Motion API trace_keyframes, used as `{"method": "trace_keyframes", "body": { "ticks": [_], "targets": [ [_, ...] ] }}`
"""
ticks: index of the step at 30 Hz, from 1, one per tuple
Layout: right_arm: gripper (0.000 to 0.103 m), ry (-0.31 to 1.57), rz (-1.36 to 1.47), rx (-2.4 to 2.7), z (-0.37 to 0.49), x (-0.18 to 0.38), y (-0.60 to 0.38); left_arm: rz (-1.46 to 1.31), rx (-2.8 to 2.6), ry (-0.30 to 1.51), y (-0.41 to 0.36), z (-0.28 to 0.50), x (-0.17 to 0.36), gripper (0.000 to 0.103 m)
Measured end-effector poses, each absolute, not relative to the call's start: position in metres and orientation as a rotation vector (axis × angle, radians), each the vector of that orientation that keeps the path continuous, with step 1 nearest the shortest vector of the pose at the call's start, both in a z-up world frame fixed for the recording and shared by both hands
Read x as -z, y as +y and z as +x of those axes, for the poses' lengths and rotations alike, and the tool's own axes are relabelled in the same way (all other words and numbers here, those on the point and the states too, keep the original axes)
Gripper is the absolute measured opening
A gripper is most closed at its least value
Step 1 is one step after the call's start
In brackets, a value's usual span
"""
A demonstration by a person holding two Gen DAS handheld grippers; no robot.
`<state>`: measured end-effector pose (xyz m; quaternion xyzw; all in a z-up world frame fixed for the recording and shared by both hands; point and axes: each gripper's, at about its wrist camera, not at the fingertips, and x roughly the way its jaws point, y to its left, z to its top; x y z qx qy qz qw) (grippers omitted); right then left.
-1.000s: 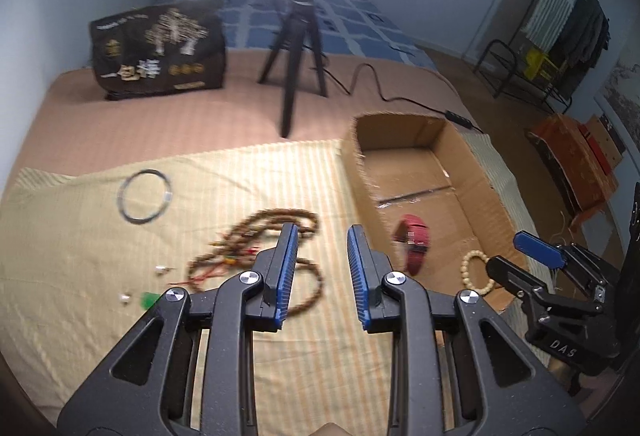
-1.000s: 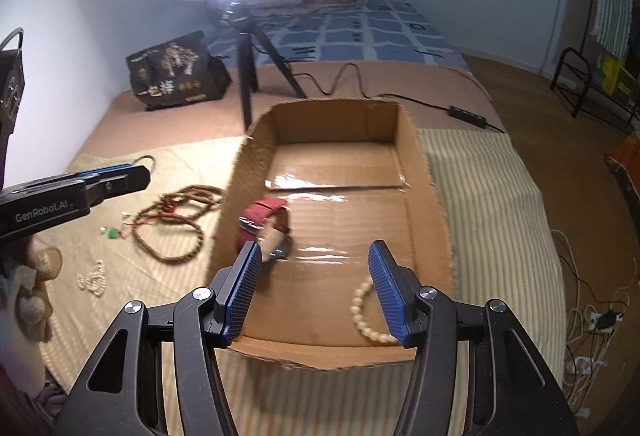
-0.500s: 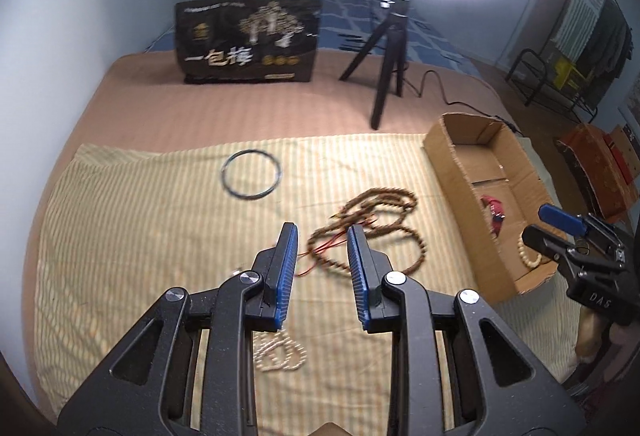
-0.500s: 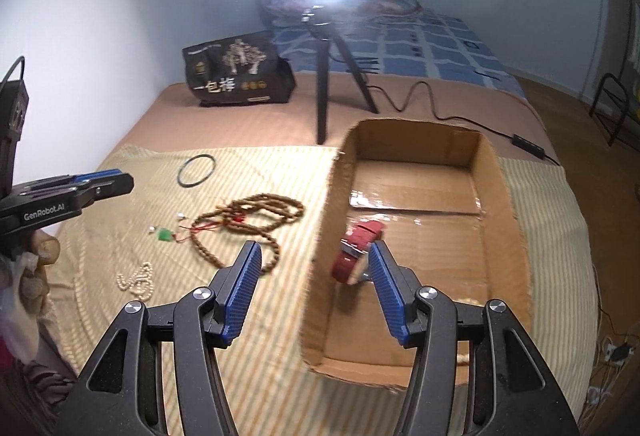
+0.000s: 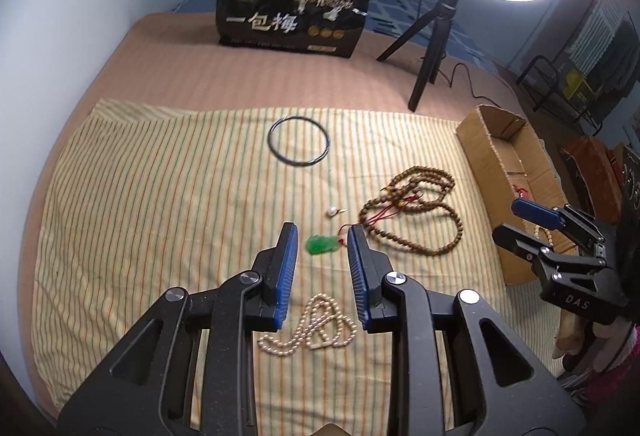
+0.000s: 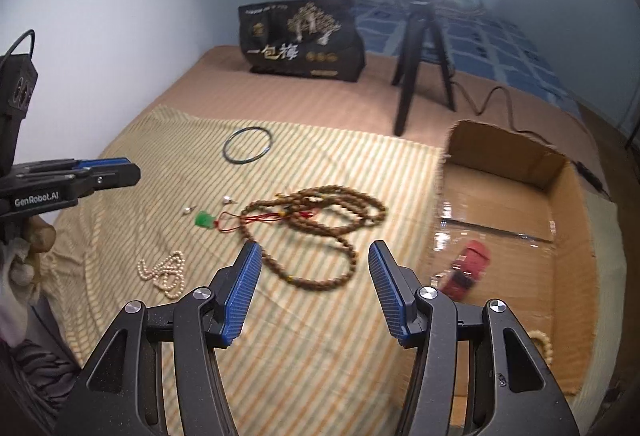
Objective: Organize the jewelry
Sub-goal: 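Move left tool to the green jade pendant while right tool approaches the wooden mala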
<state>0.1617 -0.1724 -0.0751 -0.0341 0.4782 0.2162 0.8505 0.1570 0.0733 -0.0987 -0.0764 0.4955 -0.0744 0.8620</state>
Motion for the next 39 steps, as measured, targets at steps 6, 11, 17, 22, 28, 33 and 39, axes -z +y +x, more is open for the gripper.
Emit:
{"method": "trace_keyframes", "body": {
  "ticks": [6, 11, 17, 22, 28, 33, 39],
  "targets": [
    [0.055, 1.056, -0.026, -0.467, 0.175, 0.085, -0.158, -0.182, 0.151, 1.079, 0.089, 0.157, 0.114, 0.025],
    [0.055, 1.096, -0.038, -0.478, 0.184, 0.097, -0.152, -0.173, 0.159, 1.101, 0.093, 0.156, 0.123, 0.025],
    [0.055, 1.132, -0.07, -0.549, 0.185, 0.114, -0.142, -0.151, 0.189, 1.141, 0.086, 0.158, 0.136, 0.025],
    [0.055, 1.137, -0.153, -0.619, 0.18, 0.12, -0.129, -0.148, 0.211, 1.135, 0.079, 0.158, 0.133, 0.025],
    [0.062, 1.118, -0.343, -0.613, 0.171, 0.13, -0.113, -0.165, 0.219, 1.132, 0.076, 0.16, 0.13, 0.025],
    [0.063, 1.118, -0.405, -0.577, 0.171, 0.138, -0.11, -0.171, 0.221, 1.132, 0.076, 0.162, 0.13, 0.025],
    [0.063, 1.12, -0.427, -0.547, 0.18, 0.147, -0.11, -0.186, 0.221, 1.128, 0.076, 0.164, 0.128, 0.025]
  ]
}}
